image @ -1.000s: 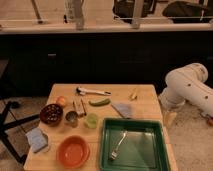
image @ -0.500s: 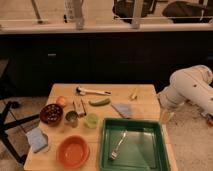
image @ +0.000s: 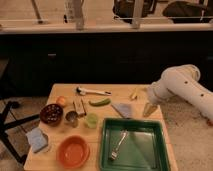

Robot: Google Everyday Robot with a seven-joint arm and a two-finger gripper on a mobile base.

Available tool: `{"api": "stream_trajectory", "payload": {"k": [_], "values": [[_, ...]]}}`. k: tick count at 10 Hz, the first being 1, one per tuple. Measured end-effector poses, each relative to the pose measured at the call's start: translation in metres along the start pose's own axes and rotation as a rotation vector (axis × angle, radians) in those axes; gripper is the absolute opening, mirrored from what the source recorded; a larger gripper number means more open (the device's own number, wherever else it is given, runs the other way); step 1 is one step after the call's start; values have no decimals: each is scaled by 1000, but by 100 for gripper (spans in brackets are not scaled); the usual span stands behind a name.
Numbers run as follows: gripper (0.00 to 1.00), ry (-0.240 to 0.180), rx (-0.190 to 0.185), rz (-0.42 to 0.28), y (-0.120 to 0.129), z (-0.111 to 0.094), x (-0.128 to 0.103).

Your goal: Wipe table surface with towel

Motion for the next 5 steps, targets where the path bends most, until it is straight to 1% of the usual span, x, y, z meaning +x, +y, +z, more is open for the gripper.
{"api": "stream_trajectory", "payload": {"k": [1,3,5], "values": [[80,-19,3,0,-6,11,-5],[80,-35,6,9,-18,34,-20],[80,-27,10,32,-25,48,-25]]}}
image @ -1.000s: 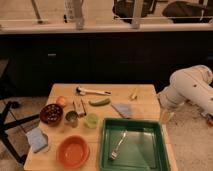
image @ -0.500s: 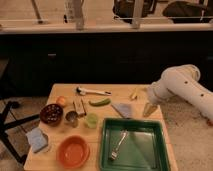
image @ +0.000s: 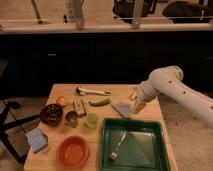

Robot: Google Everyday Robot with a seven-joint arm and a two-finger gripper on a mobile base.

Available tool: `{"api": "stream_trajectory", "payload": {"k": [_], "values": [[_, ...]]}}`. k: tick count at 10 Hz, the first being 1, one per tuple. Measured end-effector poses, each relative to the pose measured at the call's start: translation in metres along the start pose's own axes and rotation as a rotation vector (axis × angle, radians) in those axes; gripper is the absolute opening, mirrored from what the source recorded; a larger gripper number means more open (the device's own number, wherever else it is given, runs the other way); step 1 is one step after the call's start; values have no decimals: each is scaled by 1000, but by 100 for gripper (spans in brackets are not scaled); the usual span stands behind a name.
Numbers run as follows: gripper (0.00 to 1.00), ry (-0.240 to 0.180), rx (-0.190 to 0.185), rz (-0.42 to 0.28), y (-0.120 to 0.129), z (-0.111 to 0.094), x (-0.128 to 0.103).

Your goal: Wipe table surface with towel

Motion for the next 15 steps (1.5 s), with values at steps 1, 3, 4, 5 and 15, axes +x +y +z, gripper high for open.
{"api": "stream_trajectory", "payload": {"k": [1,3,4,5,15], "values": [[80,5,1,6,-3,5,-1],[80,6,-2,18,-10,17,-5],[80,6,-1,19,-10,16,-5],[80,7,0,22,-10,16,-3],[80,7,9,65,4,54,6]]}}
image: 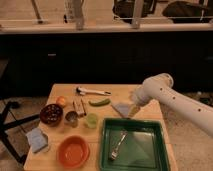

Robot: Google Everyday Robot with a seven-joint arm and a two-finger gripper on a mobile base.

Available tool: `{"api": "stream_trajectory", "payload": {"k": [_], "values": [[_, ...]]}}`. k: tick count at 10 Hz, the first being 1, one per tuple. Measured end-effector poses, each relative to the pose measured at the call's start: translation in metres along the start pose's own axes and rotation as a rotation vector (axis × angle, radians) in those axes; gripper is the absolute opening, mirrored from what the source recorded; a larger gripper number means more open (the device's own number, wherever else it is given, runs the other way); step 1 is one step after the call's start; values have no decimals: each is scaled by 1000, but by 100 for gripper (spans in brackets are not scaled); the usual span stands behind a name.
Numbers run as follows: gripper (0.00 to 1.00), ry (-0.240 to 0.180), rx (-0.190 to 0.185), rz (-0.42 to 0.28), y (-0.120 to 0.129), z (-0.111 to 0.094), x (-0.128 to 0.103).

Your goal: Wipe table surface with towel

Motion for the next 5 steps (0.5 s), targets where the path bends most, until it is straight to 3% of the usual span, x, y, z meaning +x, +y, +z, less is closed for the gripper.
{"api": "stream_trajectory", "payload": {"k": [5], "values": [[80,6,6,27,-17,26,3]]}}
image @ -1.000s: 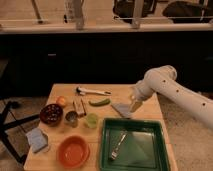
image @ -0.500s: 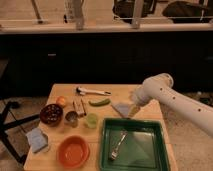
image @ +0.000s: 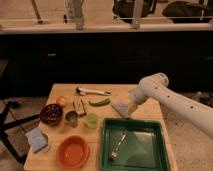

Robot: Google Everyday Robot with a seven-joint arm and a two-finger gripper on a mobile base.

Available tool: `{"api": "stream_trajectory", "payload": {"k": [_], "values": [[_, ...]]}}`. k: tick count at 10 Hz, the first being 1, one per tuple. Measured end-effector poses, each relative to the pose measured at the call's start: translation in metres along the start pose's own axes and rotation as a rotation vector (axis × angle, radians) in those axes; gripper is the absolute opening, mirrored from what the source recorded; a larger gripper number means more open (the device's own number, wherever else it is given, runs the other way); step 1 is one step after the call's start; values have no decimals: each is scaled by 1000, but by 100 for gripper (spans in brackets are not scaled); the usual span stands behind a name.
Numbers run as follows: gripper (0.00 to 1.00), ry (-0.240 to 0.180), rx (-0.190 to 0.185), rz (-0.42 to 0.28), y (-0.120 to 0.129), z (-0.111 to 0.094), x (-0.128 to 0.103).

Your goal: Wipe table surface with towel

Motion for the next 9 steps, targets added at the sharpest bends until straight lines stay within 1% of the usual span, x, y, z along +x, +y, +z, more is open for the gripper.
{"api": "stream_trajectory", "payload": {"k": [1,3,4,6,7,9], "values": [[80,-2,-7,8,0,7,2],[80,-7,-24,22,0,29,9],[80,-11,-25,29,-2,34,13],[80,-13,-30,49,-6,35,21],[80,-13,-40,50,-6,39,22],[80,-4,-88,44,0,59,22]]}}
